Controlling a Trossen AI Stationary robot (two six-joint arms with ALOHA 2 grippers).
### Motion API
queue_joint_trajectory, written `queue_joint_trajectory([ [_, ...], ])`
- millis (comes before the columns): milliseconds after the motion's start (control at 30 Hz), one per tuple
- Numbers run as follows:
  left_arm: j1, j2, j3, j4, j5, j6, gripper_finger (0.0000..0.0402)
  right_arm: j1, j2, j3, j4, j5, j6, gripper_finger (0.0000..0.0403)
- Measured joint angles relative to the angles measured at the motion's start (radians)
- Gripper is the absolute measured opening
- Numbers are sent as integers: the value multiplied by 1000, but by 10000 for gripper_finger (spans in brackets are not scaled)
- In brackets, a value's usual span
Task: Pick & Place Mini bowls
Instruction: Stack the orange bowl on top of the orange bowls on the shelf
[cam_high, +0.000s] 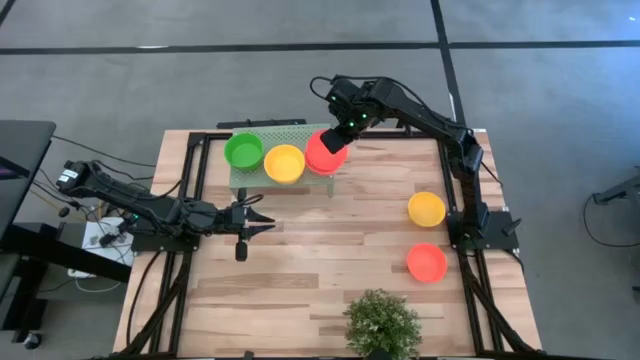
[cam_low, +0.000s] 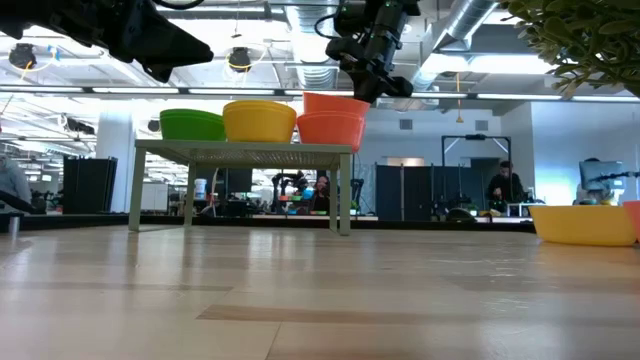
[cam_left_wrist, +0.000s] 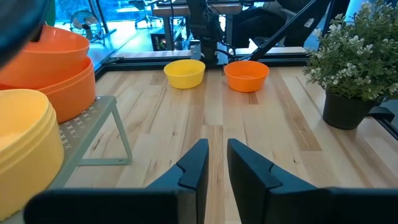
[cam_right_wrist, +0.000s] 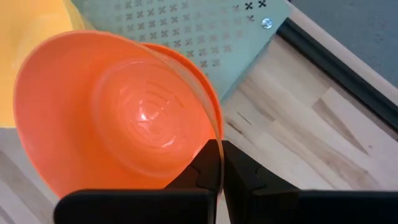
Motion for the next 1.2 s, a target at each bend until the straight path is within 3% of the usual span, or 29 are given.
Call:
queue_joint_trajectory([
  [500,0,0,0,0,0,0,62,10,0,0,46,2,-45,67],
  [833,0,0,0,0,0,0,62,20,-4,0,47,1,-90,72],
  [1200,0,0,0,-1,0,0,62,83,-19,24,-157,1,-70,72],
])
